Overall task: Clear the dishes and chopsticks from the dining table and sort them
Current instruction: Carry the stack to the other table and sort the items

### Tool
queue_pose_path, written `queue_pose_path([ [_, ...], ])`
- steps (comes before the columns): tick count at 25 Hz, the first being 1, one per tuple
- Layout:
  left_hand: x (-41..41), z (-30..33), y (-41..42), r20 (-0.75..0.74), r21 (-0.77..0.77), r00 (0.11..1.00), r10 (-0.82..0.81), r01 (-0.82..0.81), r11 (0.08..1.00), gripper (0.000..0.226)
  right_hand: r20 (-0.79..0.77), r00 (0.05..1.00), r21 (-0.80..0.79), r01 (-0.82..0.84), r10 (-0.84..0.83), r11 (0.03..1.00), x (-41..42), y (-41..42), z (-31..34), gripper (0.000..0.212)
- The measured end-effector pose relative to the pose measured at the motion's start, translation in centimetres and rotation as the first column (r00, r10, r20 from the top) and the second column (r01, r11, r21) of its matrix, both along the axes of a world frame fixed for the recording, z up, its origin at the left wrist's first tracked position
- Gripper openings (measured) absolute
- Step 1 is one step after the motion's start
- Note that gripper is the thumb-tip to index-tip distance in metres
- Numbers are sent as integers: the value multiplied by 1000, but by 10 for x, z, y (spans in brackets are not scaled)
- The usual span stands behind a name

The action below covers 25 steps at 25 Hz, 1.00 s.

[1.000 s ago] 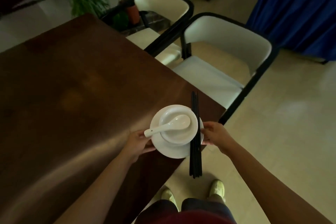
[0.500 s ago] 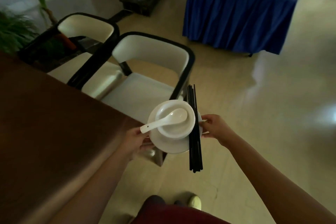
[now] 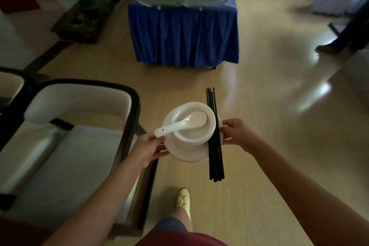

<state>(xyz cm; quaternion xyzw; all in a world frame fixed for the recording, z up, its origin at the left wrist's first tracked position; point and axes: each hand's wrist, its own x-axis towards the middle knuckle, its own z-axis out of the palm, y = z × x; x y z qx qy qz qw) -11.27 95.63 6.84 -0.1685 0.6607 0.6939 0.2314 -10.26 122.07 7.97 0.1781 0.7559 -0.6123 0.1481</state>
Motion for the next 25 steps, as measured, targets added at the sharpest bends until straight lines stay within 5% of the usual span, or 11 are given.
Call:
queue_pose_path([
  [11,-235,22,151,16,-58,963,-270,271,961,9,-25,969,-45,246,-247,968,-157,141,16,12],
  [25,-482,15,431,-17,-5,966,-258,258,966,9,-24,963,1,268,-268,963,-402,413,36,13],
])
